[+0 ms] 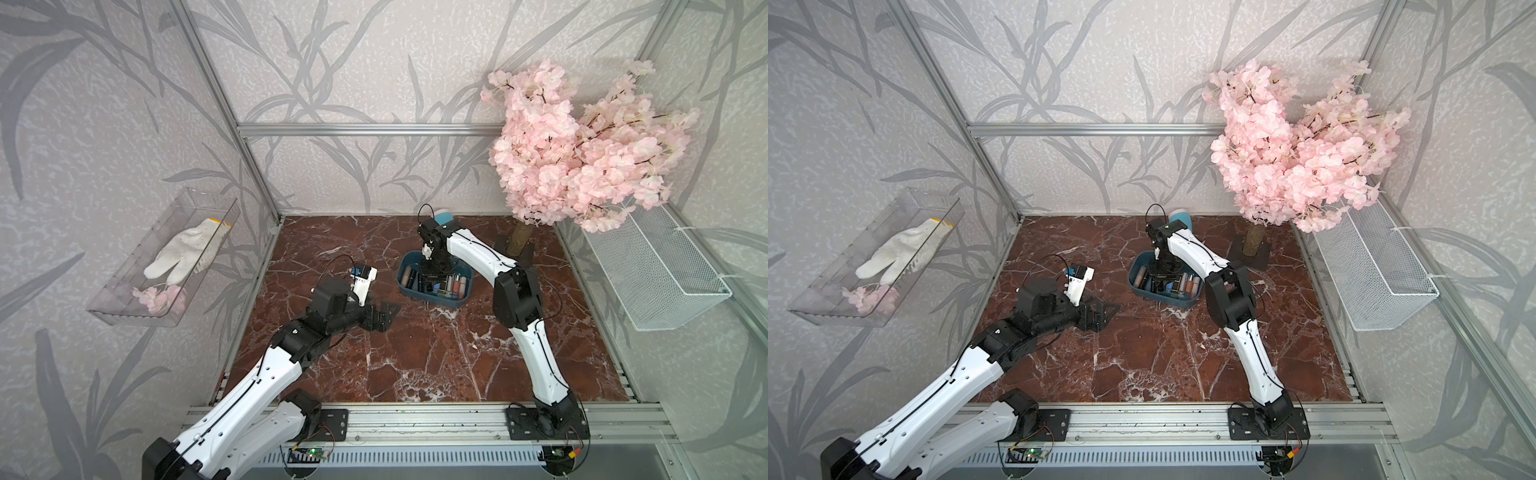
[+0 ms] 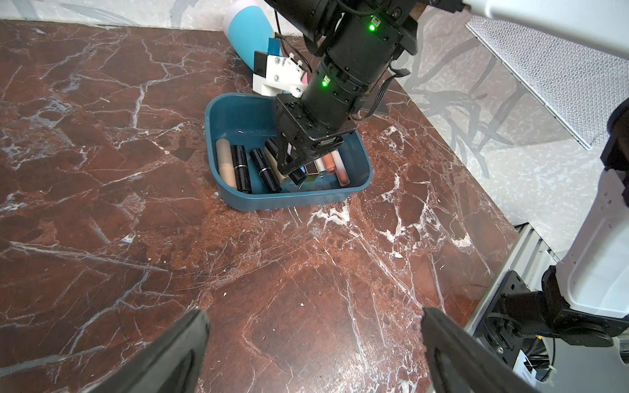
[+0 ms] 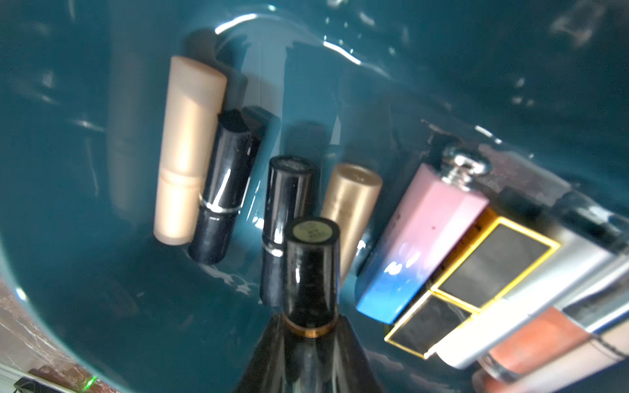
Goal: Put the lipstick into the storage box
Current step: Place the lipstick in the storage box.
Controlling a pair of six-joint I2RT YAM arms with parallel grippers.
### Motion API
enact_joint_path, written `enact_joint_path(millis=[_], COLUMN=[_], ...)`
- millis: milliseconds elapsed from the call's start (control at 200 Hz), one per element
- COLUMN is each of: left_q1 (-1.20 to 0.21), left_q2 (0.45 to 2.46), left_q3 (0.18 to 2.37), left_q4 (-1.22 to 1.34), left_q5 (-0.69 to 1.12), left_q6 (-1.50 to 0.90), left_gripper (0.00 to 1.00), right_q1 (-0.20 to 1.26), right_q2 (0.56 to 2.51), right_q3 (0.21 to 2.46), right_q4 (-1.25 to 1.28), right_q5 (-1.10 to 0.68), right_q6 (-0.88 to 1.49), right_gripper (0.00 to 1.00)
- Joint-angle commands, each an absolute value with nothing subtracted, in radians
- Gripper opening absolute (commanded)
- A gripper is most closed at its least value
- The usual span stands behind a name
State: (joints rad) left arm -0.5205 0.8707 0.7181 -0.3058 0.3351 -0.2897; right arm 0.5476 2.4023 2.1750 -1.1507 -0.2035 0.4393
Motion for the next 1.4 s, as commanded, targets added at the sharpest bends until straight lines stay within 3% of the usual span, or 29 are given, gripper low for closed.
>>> enact_joint_path(millis=[0,610,985,1395], left_q1=[-0.515,-0.516,-0.516,-0.515], left_q2=[0.877,0.895,0.888,0.885], left_q3=[0.712,0.722,0.716,0.710], left_q4=[-0.309,-0.327,-0.331,-0.330], left_q5=[0.347,0.354,0.349,0.345], left_q6=[-0.280,-0.254,-0.252,-0.253], left_gripper=[1.00,1.00,1.00,1.00], right_q1=[0.542,0.543,0.543,0.566], right_q2=[2.432,2.498,2.523,2.513], right_q3=[2.224,2.285,2.305,2.324], right_q4=[-1.182,-1.228,-1.232,-1.206], right_q5=[-0.204,-0.139,-0.166,-0.204], right_q6=[0.455,0.558,0.572,0.584], right_gripper=[0.21,0.24,0.38,0.39])
